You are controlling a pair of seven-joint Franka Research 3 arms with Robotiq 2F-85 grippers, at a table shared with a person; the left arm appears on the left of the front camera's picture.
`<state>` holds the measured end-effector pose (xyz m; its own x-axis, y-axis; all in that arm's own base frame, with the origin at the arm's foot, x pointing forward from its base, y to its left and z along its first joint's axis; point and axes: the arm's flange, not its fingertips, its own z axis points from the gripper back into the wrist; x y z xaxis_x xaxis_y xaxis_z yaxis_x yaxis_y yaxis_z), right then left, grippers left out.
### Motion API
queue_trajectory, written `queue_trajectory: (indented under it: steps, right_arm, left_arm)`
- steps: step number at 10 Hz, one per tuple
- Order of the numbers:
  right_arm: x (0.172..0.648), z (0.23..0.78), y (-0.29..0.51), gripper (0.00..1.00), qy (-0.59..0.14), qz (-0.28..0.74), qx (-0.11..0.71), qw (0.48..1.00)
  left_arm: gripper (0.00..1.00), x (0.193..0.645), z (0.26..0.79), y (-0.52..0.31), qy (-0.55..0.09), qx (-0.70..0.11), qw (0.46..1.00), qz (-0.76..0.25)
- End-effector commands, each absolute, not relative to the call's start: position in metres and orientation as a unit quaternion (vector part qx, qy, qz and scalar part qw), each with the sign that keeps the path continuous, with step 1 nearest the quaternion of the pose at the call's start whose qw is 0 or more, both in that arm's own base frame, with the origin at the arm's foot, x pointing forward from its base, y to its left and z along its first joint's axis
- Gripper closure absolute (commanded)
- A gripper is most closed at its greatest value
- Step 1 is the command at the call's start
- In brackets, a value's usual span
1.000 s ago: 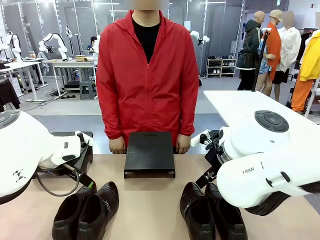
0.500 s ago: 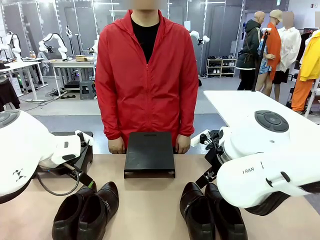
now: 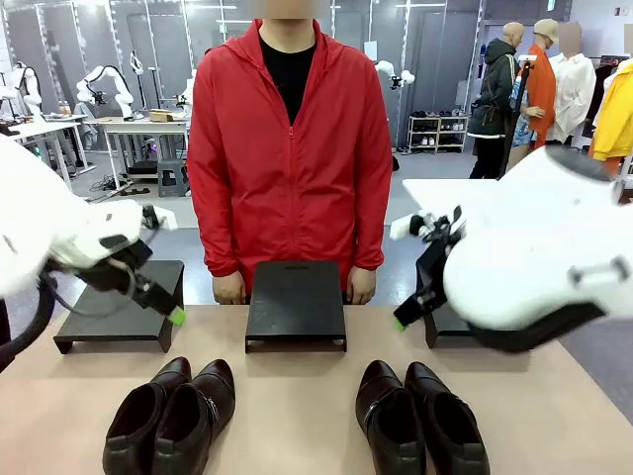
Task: Place the shoes on the stand as instructed by the person.
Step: Pick up one pair of Shoes and place it on the Shoes Stand indicated by the person.
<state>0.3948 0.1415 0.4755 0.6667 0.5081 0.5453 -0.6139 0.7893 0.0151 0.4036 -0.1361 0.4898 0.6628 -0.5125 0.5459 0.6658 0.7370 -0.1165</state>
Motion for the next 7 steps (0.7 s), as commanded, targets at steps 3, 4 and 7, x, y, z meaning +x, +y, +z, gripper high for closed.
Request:
queue_trajectory:
  steps: [3, 4, 7]
  right_arm:
    - [0.4, 0.514, 0.034, 0.0, -0.173, 0.281, 0.315, 0.89]
    - [0.401, 0.512, 0.002, 0.0, -0.161, 0.265, 0.365, 0.878]
    - [0.387, 0.486, -0.092, 0.0, -0.158, 0.221, 0.488, 0.83]
  left_arm:
    - [0.0, 0.398, 0.544, -0.041, -0.184, -0.359, 0.866, -0.296]
    - [0.0, 0.39, 0.549, -0.011, -0.152, -0.397, 0.853, -0.302]
    - [0.0, 0.356, 0.543, 0.089, -0.205, -0.502, 0.804, -0.244]
